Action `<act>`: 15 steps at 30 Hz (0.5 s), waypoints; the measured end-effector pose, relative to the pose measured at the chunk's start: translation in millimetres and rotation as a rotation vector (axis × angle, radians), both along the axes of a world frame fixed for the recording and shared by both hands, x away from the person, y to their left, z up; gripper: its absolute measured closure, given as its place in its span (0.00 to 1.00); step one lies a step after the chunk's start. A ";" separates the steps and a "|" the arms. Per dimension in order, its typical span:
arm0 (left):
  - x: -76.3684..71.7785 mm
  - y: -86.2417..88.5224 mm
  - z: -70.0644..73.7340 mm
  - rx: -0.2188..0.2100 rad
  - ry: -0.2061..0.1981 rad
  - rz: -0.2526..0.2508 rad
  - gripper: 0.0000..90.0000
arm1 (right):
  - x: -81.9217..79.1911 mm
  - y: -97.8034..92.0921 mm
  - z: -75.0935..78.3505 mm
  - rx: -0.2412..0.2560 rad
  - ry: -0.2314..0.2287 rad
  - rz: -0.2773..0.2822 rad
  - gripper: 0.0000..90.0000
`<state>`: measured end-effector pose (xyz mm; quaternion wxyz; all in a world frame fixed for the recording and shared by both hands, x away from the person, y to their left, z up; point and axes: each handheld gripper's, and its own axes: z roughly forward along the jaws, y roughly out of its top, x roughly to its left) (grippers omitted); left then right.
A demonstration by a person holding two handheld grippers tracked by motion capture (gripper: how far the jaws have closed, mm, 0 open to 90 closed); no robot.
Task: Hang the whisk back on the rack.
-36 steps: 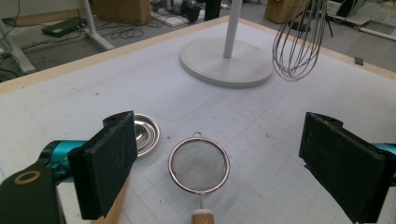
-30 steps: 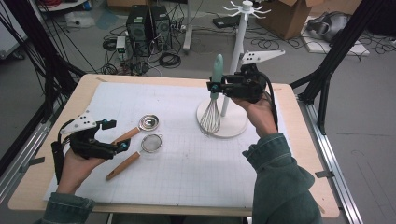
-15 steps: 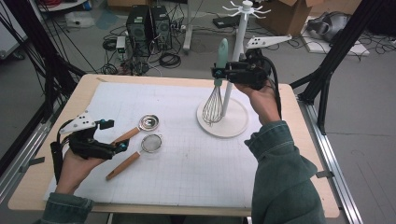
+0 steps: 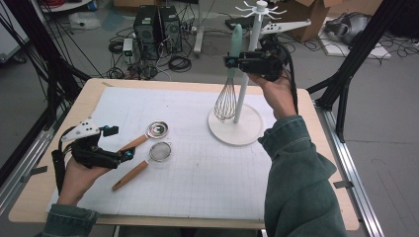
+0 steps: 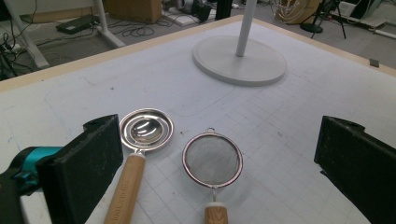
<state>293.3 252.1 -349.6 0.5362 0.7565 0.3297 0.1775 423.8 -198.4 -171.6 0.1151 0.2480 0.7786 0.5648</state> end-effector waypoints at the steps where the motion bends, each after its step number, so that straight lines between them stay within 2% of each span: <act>1: -0.2 0.2 0.2 0.000 0.000 0.001 0.02 | 1.3 0.8 2.1 0.000 -0.002 -0.004 0.75; 7: 0.1 0.7 -0.4 0.002 0.002 0.005 0.02 | 8.8 4.5 13.6 -0.004 -0.006 -0.044 0.75; 15: -0.5 2.1 1.2 0.001 -0.004 0.002 0.02 | 15.7 5.7 20.8 -0.013 0.003 -0.079 0.75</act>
